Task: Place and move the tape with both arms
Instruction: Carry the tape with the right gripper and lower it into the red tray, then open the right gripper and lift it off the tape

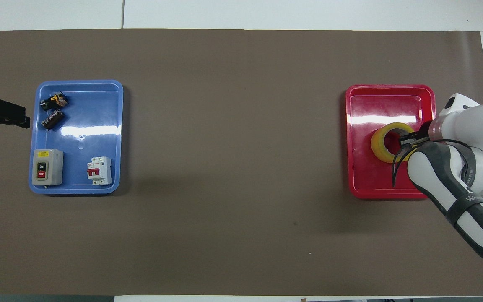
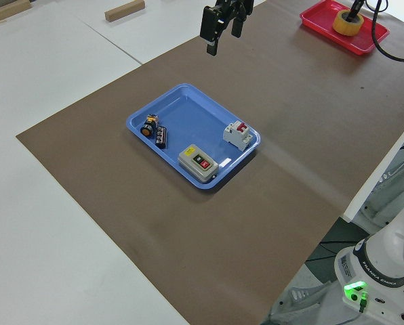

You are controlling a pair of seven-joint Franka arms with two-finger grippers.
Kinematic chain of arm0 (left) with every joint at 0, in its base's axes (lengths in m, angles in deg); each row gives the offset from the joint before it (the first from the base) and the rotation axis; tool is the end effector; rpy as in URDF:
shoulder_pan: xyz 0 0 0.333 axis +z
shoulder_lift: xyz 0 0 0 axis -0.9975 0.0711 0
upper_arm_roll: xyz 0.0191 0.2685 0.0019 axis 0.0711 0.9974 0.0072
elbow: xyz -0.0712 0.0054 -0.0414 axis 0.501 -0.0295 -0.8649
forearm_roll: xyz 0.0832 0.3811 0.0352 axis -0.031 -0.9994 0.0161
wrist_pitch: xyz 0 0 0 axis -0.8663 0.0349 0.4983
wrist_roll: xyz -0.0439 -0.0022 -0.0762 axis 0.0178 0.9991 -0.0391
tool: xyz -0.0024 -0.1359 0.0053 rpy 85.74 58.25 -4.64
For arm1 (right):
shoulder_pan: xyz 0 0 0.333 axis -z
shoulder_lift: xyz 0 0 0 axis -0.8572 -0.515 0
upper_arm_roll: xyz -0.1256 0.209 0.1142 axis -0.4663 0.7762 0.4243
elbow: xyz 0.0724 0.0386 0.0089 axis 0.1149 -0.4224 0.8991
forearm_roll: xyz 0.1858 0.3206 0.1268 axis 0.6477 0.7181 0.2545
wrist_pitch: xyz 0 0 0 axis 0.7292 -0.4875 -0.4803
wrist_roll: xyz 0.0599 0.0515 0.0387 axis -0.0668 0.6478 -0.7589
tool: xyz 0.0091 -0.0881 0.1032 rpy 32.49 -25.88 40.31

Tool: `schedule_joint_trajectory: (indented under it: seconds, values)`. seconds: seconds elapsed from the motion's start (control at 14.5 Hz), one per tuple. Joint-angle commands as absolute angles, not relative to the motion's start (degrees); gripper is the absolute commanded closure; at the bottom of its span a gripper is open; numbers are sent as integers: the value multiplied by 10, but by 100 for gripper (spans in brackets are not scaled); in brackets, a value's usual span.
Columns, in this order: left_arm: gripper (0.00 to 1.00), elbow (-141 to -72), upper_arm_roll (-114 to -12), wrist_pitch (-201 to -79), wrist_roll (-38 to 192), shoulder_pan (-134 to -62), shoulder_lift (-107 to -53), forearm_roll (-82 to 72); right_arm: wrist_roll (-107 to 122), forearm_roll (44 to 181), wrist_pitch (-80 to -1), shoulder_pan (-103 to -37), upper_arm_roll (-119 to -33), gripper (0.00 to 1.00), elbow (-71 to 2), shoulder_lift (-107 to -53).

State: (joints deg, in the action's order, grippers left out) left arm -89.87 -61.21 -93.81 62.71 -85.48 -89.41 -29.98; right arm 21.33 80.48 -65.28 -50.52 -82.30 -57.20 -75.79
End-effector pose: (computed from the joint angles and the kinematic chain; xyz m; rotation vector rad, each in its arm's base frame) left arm 0.5567 -0.0086 0.5296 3.1413 0.0063 -0.0113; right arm 0.5493 -0.0737 0.2319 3.0764 0.4081 0.1331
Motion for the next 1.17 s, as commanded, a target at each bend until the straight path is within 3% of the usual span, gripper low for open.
schedule_joint_trajectory:
  seconds: [0.0, 0.21, 0.28, 0.34, 0.69, 1.1]
  values:
    - [0, -917, -610, -945, 622, -852, -911, -286, 228, 803, -664, -494, -816, 100, -584, -749]
    - [0, -917, -610, -945, 622, -852, -911, -286, 227, 803, -665, -493, -817, 100, -587, -757]
    - [0, -917, -610, -945, 622, -852, -911, -286, 225, 803, -664, -494, -817, 66, -585, -757]
    - [0, -917, -610, -945, 622, -852, -911, -286, 224, 803, -663, -493, -817, 1, -581, -757]
    - [0, -917, -610, -945, 622, -852, -911, -286, 151, 803, -563, -506, -812, 0, -489, -733]
    - [0, -918, -610, -945, 622, -852, -911, -286, -73, 763, -388, -592, -811, 0, -348, -721]
